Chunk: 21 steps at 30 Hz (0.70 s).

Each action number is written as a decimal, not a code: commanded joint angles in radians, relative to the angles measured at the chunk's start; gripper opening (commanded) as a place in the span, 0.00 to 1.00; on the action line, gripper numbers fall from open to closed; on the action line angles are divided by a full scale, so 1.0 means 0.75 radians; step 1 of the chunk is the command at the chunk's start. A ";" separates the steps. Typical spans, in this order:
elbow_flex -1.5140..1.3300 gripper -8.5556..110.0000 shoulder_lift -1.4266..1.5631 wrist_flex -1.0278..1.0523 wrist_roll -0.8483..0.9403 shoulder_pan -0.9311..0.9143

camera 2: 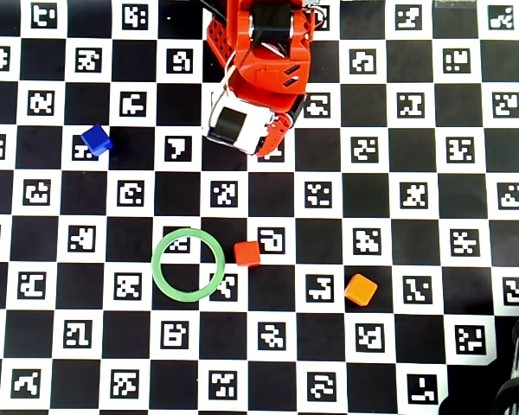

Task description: Grab the red cube then put it in the green circle then put the blue cube on top and finally the orange cube on top

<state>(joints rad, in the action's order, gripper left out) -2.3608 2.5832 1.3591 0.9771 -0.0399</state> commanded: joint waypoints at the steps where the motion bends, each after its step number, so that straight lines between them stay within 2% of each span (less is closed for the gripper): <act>1: 0.333 0.02 -0.170 0.057 -0.292 -0.035; 8: 0.828 0.03 -0.544 0.344 -0.699 -0.051; 15: 1.262 0.03 -0.884 0.511 -0.957 -0.074; 18: 1.376 0.05 -0.969 0.526 -1.062 -0.078; 21: 1.460 0.12 -1.045 0.552 -1.145 -0.086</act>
<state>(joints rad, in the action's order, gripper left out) -1.3929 1.8193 1.7273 0.1733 -0.0905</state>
